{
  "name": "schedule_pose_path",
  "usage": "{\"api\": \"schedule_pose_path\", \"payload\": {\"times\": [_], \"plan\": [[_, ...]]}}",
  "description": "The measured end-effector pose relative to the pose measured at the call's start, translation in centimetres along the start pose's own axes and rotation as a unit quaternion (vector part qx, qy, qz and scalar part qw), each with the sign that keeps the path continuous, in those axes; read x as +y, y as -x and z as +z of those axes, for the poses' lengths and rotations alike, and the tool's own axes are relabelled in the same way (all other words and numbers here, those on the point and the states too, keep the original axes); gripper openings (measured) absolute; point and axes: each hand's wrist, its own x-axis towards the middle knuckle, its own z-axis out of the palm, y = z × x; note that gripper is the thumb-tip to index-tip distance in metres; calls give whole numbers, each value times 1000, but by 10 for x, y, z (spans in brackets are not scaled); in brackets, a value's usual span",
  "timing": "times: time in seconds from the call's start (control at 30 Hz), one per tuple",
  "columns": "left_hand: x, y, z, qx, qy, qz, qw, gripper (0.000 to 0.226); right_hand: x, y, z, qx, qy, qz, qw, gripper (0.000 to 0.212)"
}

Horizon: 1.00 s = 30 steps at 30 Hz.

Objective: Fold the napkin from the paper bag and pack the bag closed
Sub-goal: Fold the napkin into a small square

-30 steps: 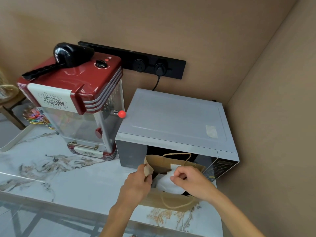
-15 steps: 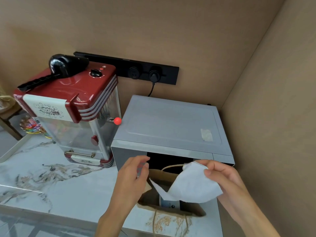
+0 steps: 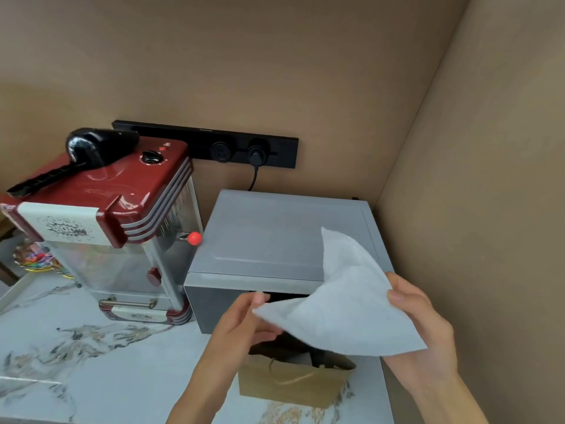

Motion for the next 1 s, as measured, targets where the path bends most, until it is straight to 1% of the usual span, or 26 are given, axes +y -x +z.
{"api": "schedule_pose_path", "payload": {"times": [0.07,0.13,0.2,0.23,0.27,0.3,0.33,0.4,0.43,0.53,0.63,0.67,0.77,0.8,0.83,0.93,1.0], "plan": [[9,-1,6,-46,100,-19,994,42,-1,-2,0,-1,-26,-7,1000,41],[18,-2,9,-105,196,-30,975,51,-2,-5,1,-13,-37,-18,999,52],[30,-3,11,-164,288,-39,943,49,-4,-8,1,-35,-43,-30,998,55],[36,-3,10,-185,318,-47,929,45,-5,-9,1,-41,-43,-35,998,56],[42,-4,10,-198,329,-48,922,42,-5,-11,1,-43,-42,-39,997,57],[45,-6,9,-205,321,-35,924,39,-5,-13,0,-43,-40,-43,997,56],[47,-9,7,-202,294,-12,934,37,-6,-14,-1,-42,-36,-48,997,51],[51,-13,4,-174,218,31,960,34,-7,-16,-1,-38,-21,-62,997,31],[52,-14,3,-157,188,43,969,32,-7,-17,-2,-36,-10,-68,997,25],[56,-19,-1,-102,156,72,980,27,-10,-19,-1,-30,41,-84,995,19],[65,-22,-1,-90,136,101,981,24,-13,-23,-2,-10,102,-99,990,14],[69,-24,-1,-89,127,103,983,22,-15,-25,0,-8,112,-108,988,18],[83,-27,-1,-88,108,101,985,20,-24,-31,3,-21,161,-137,977,51],[88,-28,0,-89,103,104,985,21,-27,-32,6,-26,183,-140,973,56],[92,-28,0,-86,95,107,986,23,-30,-33,8,-28,206,-141,968,53],[103,-29,0,-80,71,115,988,20,-35,-39,13,-30,262,-154,952,26],[110,-30,0,-79,58,128,987,19,-36,-43,14,-28,292,-176,940,22]]}}
